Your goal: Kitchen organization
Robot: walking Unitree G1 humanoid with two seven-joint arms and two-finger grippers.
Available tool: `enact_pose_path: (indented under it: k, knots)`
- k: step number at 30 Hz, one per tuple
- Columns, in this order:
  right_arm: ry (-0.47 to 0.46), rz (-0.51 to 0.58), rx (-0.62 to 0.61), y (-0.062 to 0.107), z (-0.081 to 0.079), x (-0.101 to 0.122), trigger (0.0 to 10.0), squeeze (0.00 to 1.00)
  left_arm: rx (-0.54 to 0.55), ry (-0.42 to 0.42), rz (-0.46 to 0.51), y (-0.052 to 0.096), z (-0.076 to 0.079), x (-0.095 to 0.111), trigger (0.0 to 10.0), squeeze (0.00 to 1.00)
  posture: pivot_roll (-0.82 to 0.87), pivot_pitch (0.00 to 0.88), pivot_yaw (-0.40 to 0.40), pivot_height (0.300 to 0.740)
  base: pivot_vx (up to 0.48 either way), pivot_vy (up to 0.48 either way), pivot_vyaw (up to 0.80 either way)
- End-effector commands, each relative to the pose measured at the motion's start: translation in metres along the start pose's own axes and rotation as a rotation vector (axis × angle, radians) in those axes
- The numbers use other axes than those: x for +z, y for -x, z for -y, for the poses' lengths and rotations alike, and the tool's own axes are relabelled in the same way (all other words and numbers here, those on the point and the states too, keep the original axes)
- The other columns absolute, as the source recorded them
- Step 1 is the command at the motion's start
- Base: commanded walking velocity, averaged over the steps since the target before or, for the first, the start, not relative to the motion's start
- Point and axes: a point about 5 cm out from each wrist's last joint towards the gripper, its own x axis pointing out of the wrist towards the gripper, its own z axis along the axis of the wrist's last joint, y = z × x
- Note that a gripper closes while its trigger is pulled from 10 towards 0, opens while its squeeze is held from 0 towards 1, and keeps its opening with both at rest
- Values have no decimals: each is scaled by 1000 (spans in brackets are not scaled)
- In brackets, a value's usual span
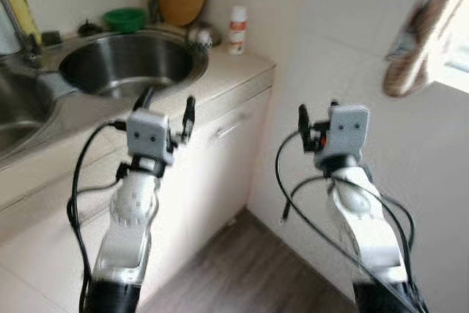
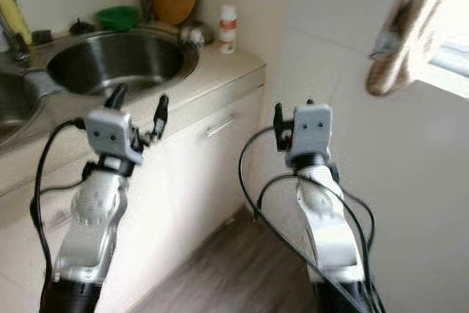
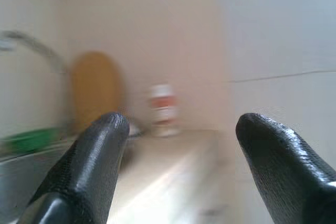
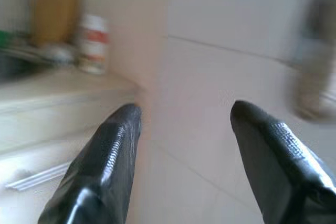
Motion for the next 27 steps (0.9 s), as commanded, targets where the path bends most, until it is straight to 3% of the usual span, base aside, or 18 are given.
enact_pose_path:
  k: [1,8,15,27]
  knots:
    - [3,21,-11,-1,1,5,10000,0,-1,-11,17,-3,-2,4,10000,0,-44,0,-74,740,0,0,-800]
    - [4,20,-18,-1,2,5,10000,0,-6,-9,17,-3,-1,3,10000,0,-46,0,-72,740,0,0,-800]
    - [1,18,-23,-1,3,4,10000,0,-6,-9,15,-2,-2,3,10000,0,-46,0,-74,740,0,0,0]
    - [11,17,-33,1,7,5,10000,0,-17,-15,17,-2,0,2,10000,0,-59,0,-69,740,0,0,-800]
